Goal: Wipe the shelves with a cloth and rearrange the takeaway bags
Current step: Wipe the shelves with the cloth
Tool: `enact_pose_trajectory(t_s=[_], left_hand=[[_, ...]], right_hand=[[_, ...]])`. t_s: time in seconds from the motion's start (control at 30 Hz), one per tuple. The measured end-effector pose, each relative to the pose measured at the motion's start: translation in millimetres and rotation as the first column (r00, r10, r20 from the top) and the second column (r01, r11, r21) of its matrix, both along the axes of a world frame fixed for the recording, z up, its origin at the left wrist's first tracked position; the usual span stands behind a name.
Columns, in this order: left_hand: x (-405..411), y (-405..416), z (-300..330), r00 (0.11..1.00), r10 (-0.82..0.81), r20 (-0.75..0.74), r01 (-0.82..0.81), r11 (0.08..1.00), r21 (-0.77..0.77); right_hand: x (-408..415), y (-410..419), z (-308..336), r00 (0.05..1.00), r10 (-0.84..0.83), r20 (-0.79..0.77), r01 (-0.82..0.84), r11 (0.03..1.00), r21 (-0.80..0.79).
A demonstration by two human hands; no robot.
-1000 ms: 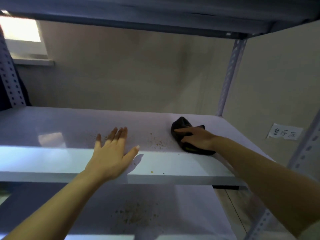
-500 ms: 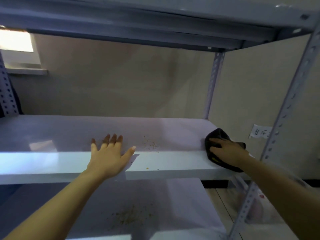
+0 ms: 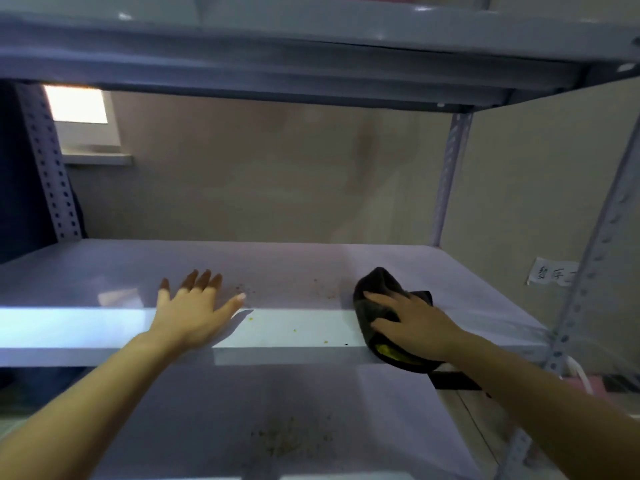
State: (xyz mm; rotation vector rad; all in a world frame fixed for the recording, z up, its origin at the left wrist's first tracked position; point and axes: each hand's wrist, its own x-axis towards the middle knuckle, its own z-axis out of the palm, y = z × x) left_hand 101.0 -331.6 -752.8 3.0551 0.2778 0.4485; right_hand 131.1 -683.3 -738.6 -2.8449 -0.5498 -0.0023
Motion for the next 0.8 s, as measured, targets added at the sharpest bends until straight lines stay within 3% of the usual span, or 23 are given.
enact_pose_trajectory(t_s=[0.1,0.3,0.47,0.63,0.8], left_hand=[[0.4,17.1,-4.6,0.994,0.093,-0.055,-0.097,0.991,-0.093],[4.8,16.4,-9.8,0.990,0.136,-0.038,-0.139,0.987,-0.076],[2.0,16.5,-11.1,0.993,0.121,0.002,-0.120,0.989,-0.083],[1.0,17.9,-7.2,0.992,0.123,0.024,-0.120,0.987,-0.111],[-0.1,19.8,-7.4,0.994,0.108,0.026,-0.103,0.985,-0.142]], right_hand=[[-8.5,6.1,0.6,1.000,0.015,0.002,-0.015,0.998,-0.061],[12.1,62.4,11.0,0.981,0.194,-0.005,-0.194,0.980,-0.040],[82.4,88.0,14.5,0.998,0.051,-0.036,-0.053,0.995,-0.081],[90.8,100.4,21.8,0.992,0.050,-0.117,-0.045,0.998,0.046],[33.8,55.2,15.9,0.960,0.220,-0.171,-0.187,0.964,0.190]])
